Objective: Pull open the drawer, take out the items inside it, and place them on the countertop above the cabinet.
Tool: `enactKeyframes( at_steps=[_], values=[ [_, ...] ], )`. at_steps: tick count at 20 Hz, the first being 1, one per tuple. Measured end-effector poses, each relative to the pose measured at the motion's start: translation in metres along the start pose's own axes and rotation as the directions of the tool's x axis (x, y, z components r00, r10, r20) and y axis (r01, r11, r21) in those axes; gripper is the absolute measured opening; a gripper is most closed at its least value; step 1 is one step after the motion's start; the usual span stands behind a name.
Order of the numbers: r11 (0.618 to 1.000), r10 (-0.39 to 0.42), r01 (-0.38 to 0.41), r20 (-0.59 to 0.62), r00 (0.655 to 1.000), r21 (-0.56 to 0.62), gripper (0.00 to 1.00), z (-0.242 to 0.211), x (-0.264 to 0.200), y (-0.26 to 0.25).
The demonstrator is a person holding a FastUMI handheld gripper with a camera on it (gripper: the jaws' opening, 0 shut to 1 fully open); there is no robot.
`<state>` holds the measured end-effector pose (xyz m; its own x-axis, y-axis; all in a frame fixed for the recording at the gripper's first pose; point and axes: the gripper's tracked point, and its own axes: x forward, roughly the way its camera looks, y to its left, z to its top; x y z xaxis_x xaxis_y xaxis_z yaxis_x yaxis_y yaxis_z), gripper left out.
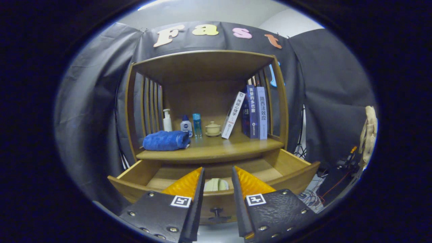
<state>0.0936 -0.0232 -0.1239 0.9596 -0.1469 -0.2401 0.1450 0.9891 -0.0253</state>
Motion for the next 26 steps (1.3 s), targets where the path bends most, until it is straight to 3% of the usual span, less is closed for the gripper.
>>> enactKeyframes(
  at_steps=[4,8,16,20,21,23,26],
  values=[
    [1.000,0.002,-0.001,-0.166,0.986,0.007,0.45,-0.021,0.047,0.002],
    [1.000,0.009,-0.006,-0.322,0.947,0.010,0.45,-0.050,0.085,0.011],
    [0.997,-0.078,0.070,-0.562,0.824,-0.036,0.45,-0.108,0.111,0.008],
    [0.987,-0.141,0.060,-0.646,0.750,-0.146,0.45,-0.131,0.108,0.001],
    [0.993,-0.094,0.027,-0.640,0.763,-0.114,0.45,-0.117,0.103,0.011],
    [0.993,-0.101,0.044,-0.632,0.769,-0.106,0.19,-0.131,0.115,0.012],
    [0.992,-0.114,0.060,-0.610,0.784,-0.109,0.19,-0.128,0.117,0.011]
  ],
)
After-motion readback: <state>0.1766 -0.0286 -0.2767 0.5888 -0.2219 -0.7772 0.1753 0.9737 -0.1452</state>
